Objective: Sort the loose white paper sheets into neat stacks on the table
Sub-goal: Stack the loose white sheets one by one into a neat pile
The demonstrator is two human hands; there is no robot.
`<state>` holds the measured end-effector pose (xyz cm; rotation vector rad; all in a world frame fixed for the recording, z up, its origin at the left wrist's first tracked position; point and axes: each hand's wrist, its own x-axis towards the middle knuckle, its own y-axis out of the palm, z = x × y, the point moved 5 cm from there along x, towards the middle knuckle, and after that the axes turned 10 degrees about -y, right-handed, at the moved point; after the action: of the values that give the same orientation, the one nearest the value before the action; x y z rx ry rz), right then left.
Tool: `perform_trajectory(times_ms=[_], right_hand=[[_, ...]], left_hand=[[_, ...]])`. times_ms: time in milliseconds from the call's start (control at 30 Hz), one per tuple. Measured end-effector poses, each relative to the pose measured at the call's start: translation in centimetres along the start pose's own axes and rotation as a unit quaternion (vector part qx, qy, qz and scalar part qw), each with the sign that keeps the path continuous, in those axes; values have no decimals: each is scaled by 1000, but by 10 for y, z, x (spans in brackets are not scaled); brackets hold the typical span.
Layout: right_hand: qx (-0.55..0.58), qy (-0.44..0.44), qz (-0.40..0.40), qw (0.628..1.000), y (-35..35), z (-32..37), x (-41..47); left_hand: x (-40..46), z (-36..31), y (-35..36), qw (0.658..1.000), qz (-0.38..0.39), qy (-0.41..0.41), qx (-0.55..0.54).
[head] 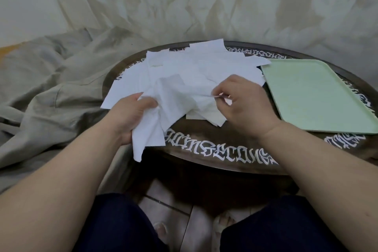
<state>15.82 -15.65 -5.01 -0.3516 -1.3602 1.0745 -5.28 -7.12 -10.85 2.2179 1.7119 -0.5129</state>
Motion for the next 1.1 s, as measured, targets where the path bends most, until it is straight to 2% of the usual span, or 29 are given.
perform_trajectory(times_ms=[67,133,200,267,367,433,500,567,667,800,833,900,967,1100], right_hand=[[-39,-1,191,981,23,0,-12],[-45,1,313,949,41,1,-23],[29,38,369,928,50,5,-32],[113,98,385,911,50,1,-37],[200,171,353,898,46,-13,-39],[291,247,253,889,41,-24,-37],[396,321,146,848,36,-31,-36],[461,352,95,809,34,-33,-34],[493,369,91,782,37,-32,-34],[527,389,111,747,41,-30,-39],[522,385,132,750,42,-30,-40],[475,378,158,779,43,-32,-42],[432,388,149,800,43,-38,-43],[383,417,161,808,46,-45,-50]], left_hand=[[-1,-1,-3,1000,-5,6,7],[-1,-3,-7,999,-23,25,4],[-1,-4,-11,999,-35,39,-5],[-3,-5,-9,999,-17,48,-9],[-5,-3,-3,999,44,28,7],[-5,1,4,996,91,1,27],[-7,4,15,988,131,-8,75],[-10,6,24,981,149,-11,121],[-14,8,33,973,175,-11,150],[-12,10,29,976,138,-19,168],[-12,10,28,977,126,-22,171],[-9,11,26,979,112,-21,172],[-6,12,25,980,89,-16,175],[1,11,18,986,11,1,168]])
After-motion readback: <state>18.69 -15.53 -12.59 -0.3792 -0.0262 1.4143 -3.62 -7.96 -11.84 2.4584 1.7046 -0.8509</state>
